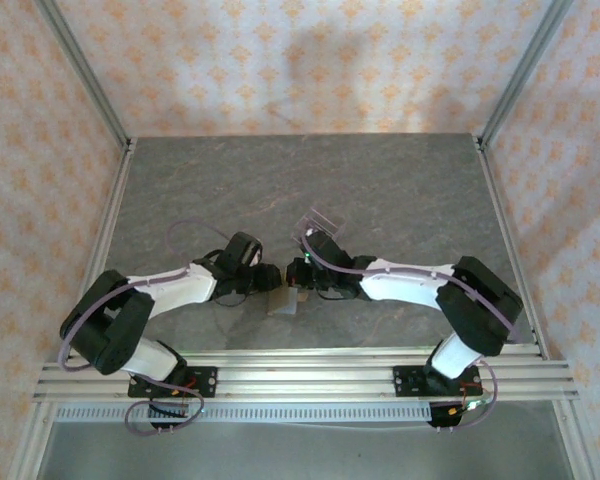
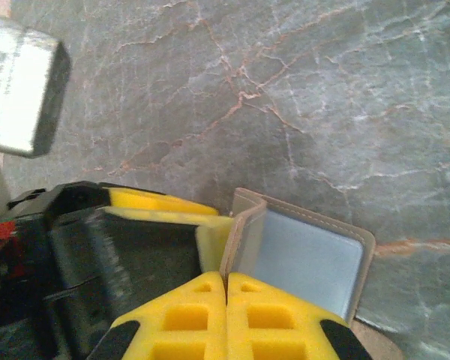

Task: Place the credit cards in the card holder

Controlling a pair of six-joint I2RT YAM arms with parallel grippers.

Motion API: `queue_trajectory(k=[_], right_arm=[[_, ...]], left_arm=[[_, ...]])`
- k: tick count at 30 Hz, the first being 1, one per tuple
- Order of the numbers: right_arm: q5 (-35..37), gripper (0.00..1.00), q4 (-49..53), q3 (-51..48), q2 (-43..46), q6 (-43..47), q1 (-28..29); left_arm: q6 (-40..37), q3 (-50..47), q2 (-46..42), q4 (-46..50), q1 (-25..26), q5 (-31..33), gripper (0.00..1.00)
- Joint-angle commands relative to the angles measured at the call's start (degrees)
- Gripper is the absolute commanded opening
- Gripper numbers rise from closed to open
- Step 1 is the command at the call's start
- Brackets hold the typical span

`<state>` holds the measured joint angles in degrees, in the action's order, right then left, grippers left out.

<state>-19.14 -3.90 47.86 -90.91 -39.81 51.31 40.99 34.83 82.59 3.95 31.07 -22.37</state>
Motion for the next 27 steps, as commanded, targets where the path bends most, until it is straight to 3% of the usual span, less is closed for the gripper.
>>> queue_trajectory(k=[1,6,17,27], right_arm=[[1.1,0.00,0.6,-1.2,3.3,0.8,-0.8],[3.0,0.00,6.6,0.6,4.9,3.1,-1.1],[8.1,0.00,17.4,0.4,11.5,7.1,-2.4],[11.1,0.00,25.7,11.0,2.9,8.9,0.8]], left_arm=[[1.0,0.9,-3.5,3.3,0.9,-2.9,0.47],[2.0,1.1,-6.6,8.5,0.6,0.0,0.57],[1.1,-0.6,-13.6,17.4,-1.9,2.7,0.61],[0.3,-0.2,-14.5,22.6,-2.8,5.2,0.61]])
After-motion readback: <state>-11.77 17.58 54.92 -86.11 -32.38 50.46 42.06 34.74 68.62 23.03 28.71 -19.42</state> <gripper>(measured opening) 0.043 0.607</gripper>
